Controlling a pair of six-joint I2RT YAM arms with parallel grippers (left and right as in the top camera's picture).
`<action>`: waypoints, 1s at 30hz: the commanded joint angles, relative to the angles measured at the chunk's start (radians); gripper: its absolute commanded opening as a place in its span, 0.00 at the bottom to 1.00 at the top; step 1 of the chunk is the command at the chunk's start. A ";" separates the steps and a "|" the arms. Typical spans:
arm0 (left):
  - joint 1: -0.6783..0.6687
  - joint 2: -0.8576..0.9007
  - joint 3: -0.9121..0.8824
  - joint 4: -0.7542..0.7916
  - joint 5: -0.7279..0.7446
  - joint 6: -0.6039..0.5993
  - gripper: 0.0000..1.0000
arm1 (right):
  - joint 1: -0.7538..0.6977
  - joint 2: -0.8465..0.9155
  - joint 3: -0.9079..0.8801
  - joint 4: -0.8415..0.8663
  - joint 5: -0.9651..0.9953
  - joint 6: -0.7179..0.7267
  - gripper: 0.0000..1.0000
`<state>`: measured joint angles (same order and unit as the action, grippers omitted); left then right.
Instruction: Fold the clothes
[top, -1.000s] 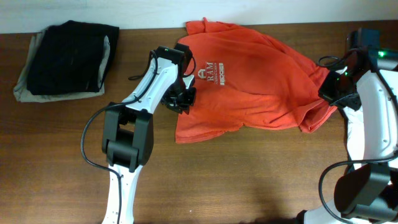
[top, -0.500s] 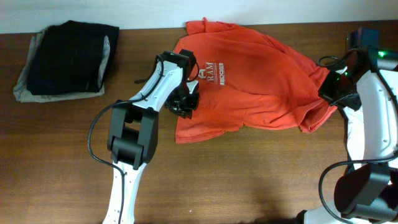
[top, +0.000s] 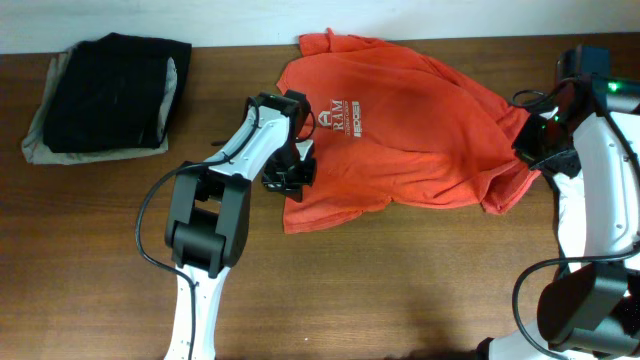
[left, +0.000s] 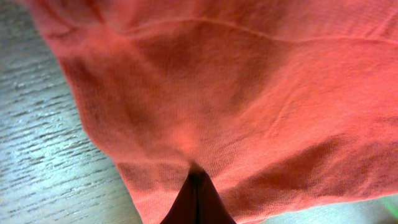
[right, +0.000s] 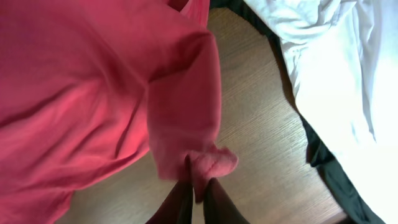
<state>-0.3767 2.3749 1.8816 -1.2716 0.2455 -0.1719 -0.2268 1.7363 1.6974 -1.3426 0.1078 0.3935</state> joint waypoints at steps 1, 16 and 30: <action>0.059 0.064 -0.062 -0.043 -0.147 -0.069 0.01 | -0.003 -0.026 -0.002 -0.004 0.010 0.004 0.26; 0.282 0.060 -0.062 -0.185 -0.237 -0.146 0.01 | -0.003 -0.025 -0.002 -0.004 0.009 0.004 0.95; 0.406 -0.266 -0.062 -0.260 -0.366 -0.261 0.01 | 0.012 0.073 -0.061 0.089 -0.108 -0.046 0.99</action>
<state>-0.0051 2.2421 1.8145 -1.5108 -0.0769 -0.4038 -0.2256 1.7782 1.6463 -1.2778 0.0582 0.3809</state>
